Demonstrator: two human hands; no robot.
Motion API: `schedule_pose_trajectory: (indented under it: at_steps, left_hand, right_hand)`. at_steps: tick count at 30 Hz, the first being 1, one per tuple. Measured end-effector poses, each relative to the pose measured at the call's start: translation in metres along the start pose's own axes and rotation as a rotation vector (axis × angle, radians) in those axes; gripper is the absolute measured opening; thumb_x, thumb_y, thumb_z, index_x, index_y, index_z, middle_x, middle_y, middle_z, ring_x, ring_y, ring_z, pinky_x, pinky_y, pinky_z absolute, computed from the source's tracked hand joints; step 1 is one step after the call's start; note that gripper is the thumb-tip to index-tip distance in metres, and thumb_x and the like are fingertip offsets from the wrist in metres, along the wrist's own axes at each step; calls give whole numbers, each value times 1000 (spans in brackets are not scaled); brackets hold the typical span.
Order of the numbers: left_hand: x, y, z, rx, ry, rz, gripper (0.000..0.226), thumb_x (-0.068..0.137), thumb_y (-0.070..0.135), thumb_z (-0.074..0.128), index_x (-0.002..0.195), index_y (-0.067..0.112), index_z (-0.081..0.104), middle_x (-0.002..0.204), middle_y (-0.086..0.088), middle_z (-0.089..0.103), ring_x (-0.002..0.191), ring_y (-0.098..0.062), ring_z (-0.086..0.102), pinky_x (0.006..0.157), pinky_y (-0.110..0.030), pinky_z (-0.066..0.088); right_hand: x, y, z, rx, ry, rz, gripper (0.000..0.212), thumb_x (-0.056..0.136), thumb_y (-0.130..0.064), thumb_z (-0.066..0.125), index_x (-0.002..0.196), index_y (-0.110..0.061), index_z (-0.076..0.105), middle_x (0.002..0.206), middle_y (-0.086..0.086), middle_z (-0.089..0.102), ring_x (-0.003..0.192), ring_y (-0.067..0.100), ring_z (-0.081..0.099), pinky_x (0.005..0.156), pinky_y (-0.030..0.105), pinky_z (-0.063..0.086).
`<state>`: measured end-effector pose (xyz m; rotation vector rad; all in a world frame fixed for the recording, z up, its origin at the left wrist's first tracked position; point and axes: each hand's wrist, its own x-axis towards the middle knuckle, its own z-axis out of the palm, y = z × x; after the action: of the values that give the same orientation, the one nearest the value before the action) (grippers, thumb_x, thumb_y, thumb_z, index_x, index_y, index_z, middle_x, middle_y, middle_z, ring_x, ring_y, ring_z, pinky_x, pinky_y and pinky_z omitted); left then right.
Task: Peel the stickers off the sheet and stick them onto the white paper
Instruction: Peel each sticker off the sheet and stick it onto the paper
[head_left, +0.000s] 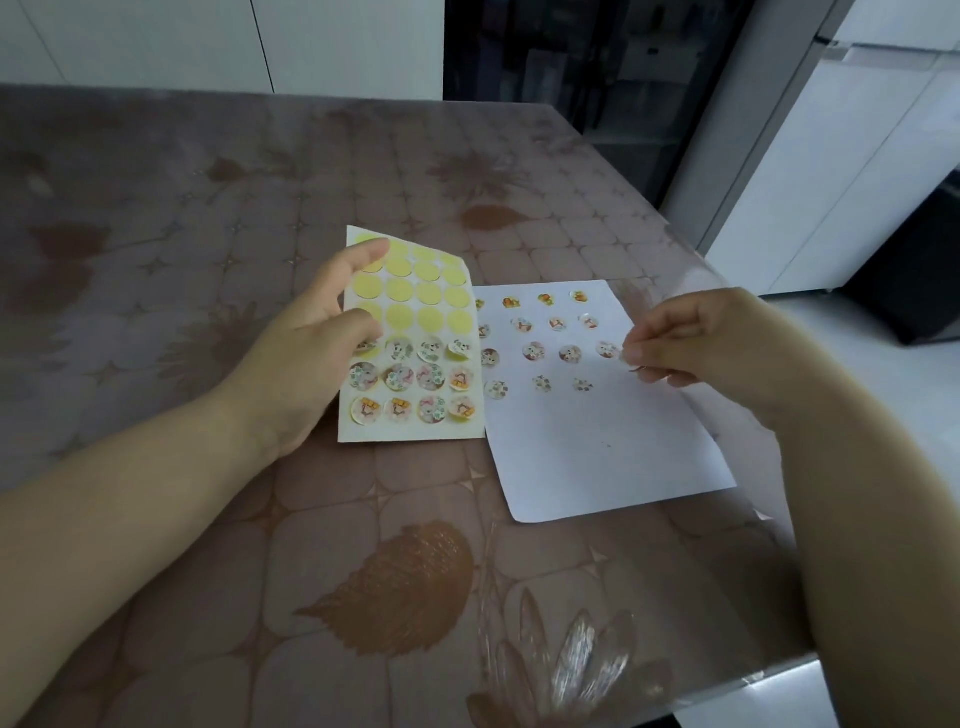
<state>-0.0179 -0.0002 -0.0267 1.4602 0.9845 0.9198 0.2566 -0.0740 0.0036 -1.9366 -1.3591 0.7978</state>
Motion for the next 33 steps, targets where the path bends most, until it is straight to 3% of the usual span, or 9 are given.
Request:
schedule_pose_trajectory:
  at_steps: [3,5,7,12,15,25,28,33]
  left_hand:
    - [2,-2,0,-10,-9,17,62,94,-3,39,121,52,49,115,6,66,105,-19,67,87,-39,56]
    - [2,-2,0,-21,-18,13,62,95,-4,37,126,49,46,107,10,69,95,-12,70,72,-27,58]
    - [2,-2,-1,-15,-23,9,62,95,-5,37,126,48,45,103,12,70,93,-10,70,67,-23,57]
    - [0,1,0,-9,-15,12,63,95,-5,38,121,52,46,111,7,67,99,-15,69,79,-33,56]
    - [1,0,1,-34,-21,10,63,95,-6,37,125,49,44,111,12,66,99,-13,69,72,-27,57]
    - [4,1,-2,-199,-19,-8,68,95,-9,34,139,42,36,122,6,63,96,-10,70,68,-24,58]
    - [5,4,0,-278,-33,-18,68,97,-9,34,143,41,31,123,7,62,101,-11,68,73,-27,59]
    - [3,4,1,-275,-46,-32,65,98,-5,37,143,42,30,120,11,63,101,-7,68,78,-28,58]
  right_hand:
    - [0,2,1,29,-58,30,8,79,-12,70,73,-16,69,67,-5,68,52,0,60,46,6,41]
    - [1,4,0,35,-82,40,7,77,-14,73,72,-18,70,64,-10,65,50,-1,55,47,6,39]
    - [2,6,0,24,-100,48,4,75,-17,74,72,-19,73,61,-14,64,51,-1,51,52,8,40]
    - [4,6,1,3,-102,80,2,73,-17,76,73,-20,75,72,-11,72,57,-5,61,62,12,44]
    - [4,6,5,-35,-65,96,3,74,-17,76,72,-20,74,75,-8,72,64,3,63,61,16,44]
    - [13,8,8,-204,12,76,23,72,-26,79,83,-23,59,79,-8,50,69,8,47,58,24,32]
    - [12,6,12,-259,29,30,16,81,-29,70,82,-15,62,75,-10,49,66,7,46,55,22,33]
    - [1,-14,15,-255,164,-157,27,88,-37,58,78,-12,60,72,-1,57,63,15,48,58,27,37]
